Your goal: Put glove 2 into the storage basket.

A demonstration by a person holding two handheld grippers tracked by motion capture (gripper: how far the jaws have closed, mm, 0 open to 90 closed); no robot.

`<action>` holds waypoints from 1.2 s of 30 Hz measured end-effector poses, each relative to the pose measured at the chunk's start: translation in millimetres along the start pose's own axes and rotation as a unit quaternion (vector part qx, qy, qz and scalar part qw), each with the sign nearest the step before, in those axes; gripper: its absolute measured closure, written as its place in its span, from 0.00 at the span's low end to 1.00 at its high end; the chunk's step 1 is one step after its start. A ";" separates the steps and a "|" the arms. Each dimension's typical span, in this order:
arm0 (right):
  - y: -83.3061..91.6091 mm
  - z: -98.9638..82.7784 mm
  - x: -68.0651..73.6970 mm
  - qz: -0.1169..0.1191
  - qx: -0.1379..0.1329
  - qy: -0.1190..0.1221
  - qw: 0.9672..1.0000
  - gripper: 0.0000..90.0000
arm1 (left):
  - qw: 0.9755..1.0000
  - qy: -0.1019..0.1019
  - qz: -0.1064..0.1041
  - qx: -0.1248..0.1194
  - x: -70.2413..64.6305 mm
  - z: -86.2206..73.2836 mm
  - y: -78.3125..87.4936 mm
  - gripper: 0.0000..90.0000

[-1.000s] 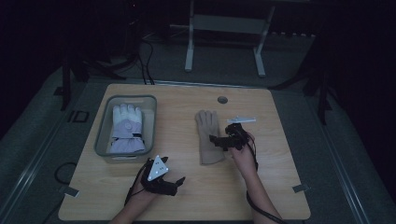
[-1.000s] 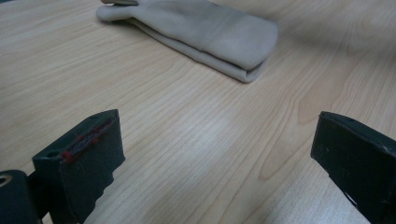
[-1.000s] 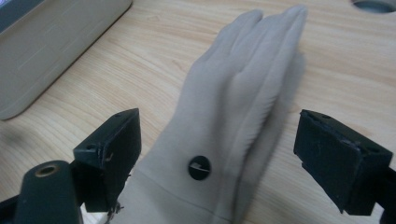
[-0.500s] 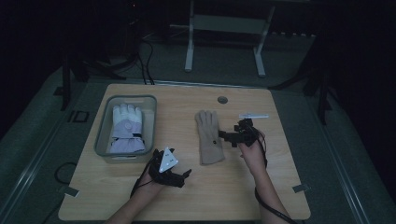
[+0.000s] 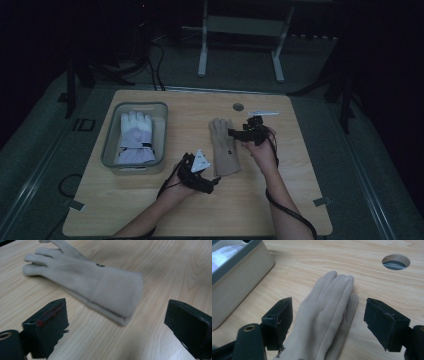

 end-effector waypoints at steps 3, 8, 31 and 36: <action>-14.9 2.9 -4.2 0.001 0.010 -0.010 1.000 0.27 | 1.000 -0.021 -0.005 0.011 -2.6 6.2 -10.0 0.13; -42.4 0.6 -13.0 -0.004 0.039 -0.030 0.999 0.27 | 0.998 -0.052 -0.021 0.035 -11.1 12.8 -25.9 0.13; -78.7 -7.0 -7.5 -0.003 0.117 -0.037 0.992 0.66 | 0.987 -0.117 -0.019 0.109 -7.3 22.5 -62.6 0.47; -78.2 -6.3 -2.7 -0.011 0.115 -0.027 0.993 0.71 | 0.986 -0.132 -0.010 0.105 -9.8 21.7 -62.1 0.83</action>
Point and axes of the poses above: each handheld gripper's, and its own axes: y roughly backward along the jaws, z roughly out of its top, x roughly to its left, the point moved 1 cm from there along -y, roughly forward along the jaws
